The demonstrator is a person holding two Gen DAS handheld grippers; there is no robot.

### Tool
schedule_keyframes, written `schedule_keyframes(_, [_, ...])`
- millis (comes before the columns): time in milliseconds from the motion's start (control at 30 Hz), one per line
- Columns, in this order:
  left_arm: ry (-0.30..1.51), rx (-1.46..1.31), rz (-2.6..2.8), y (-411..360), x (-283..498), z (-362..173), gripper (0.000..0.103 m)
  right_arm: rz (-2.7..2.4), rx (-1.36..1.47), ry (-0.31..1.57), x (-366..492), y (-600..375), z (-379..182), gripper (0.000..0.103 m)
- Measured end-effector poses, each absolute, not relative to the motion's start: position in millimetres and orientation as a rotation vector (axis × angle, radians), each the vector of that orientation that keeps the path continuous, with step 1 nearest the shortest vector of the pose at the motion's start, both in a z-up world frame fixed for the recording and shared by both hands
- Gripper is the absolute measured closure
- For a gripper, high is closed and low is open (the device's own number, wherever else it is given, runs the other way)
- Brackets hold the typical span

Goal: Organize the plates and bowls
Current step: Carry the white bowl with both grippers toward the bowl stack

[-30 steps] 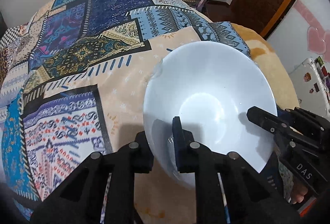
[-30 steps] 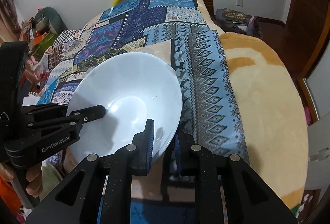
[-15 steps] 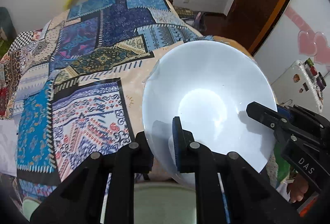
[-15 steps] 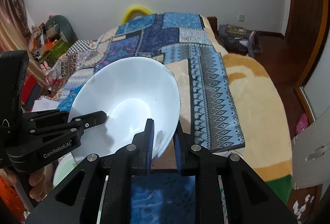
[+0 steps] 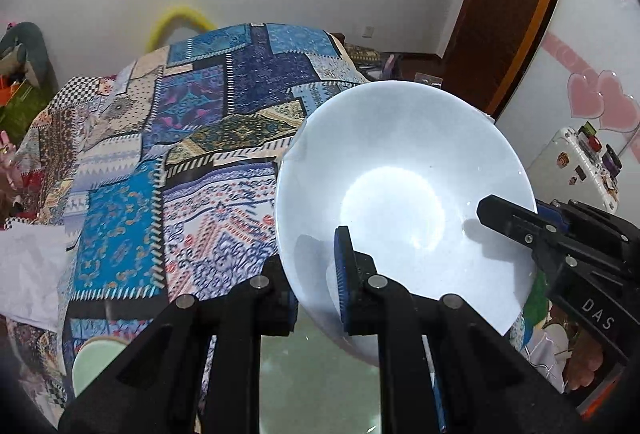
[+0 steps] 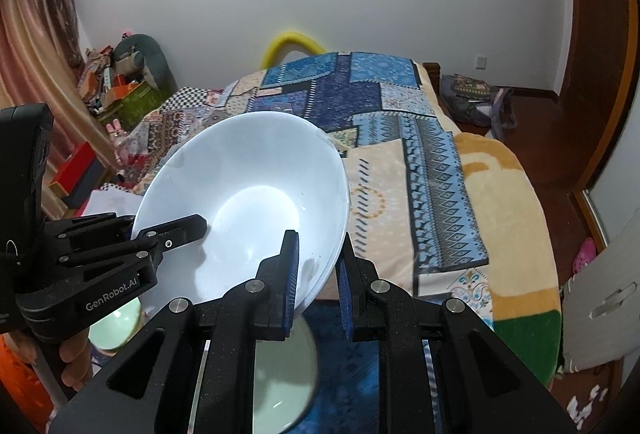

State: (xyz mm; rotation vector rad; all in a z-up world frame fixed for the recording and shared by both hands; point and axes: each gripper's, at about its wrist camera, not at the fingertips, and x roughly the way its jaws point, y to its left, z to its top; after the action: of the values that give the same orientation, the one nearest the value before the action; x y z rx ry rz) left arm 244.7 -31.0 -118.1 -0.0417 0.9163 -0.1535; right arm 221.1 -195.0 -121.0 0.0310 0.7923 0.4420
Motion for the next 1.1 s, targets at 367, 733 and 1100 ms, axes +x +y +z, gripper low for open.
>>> schedule_keyframes(367, [0.871,-0.082,-0.108,13.3,190.0,-100.9,0.088,0.500,0.013,0.775,189.6,-161.4,-114.8,0.087])
schedule_keyframes(733, [0.846,-0.142,-0.029,73.7,133.2,-101.3,0.088,0.607,-0.016,0.765,161.4,-108.7,-118.9,0.087])
schedule_keyframes(1100, [0.868,-0.217,0.067,138.8,95.8,-119.5,0.088,0.694,-0.053,0.808,139.3,-50.9,-139.3,0.086])
